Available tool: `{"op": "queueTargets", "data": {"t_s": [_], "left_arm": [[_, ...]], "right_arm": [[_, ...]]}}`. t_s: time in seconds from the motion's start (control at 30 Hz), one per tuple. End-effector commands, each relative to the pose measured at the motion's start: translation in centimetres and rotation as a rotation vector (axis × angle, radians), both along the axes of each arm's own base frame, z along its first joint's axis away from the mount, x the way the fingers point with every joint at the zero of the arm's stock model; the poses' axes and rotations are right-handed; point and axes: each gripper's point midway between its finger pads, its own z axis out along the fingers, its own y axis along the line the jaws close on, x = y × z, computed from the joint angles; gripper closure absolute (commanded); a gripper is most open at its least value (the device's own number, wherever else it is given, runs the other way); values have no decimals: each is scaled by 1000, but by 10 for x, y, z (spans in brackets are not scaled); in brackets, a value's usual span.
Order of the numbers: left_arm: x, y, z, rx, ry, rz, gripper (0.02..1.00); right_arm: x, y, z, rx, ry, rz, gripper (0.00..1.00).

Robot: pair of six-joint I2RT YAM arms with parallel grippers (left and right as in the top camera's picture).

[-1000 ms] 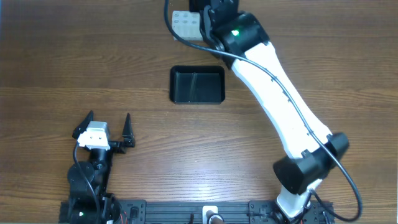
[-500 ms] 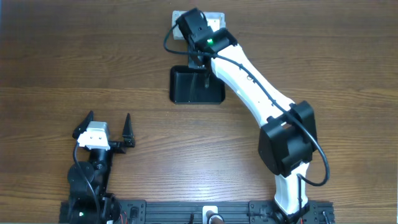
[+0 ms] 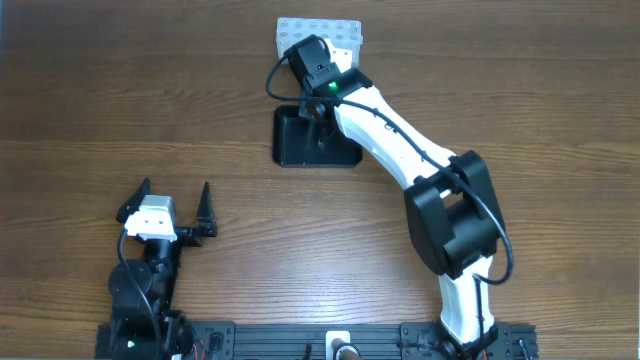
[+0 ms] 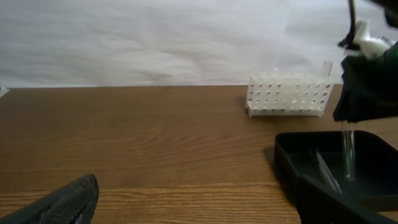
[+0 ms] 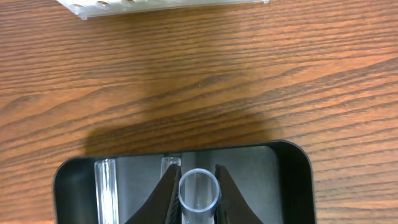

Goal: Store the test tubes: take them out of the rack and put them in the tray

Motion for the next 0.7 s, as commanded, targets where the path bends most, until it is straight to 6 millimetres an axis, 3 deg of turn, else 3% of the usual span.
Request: {"op": "queueTargets", "data": {"t_s": [0.03,0.6,0.7], "left_arm": [[0,-1,-2,7,-1,-9,18],[0,-1,-2,7,-1,-9,18],[0,-1,-2,7,-1,-9,18]], "right_arm": [[-4,-1,-24,1,51,-18,923],[-10,-3,-50,-25,109,-15,871],[-12,-2,-52,-21,117,-12,814]]}}
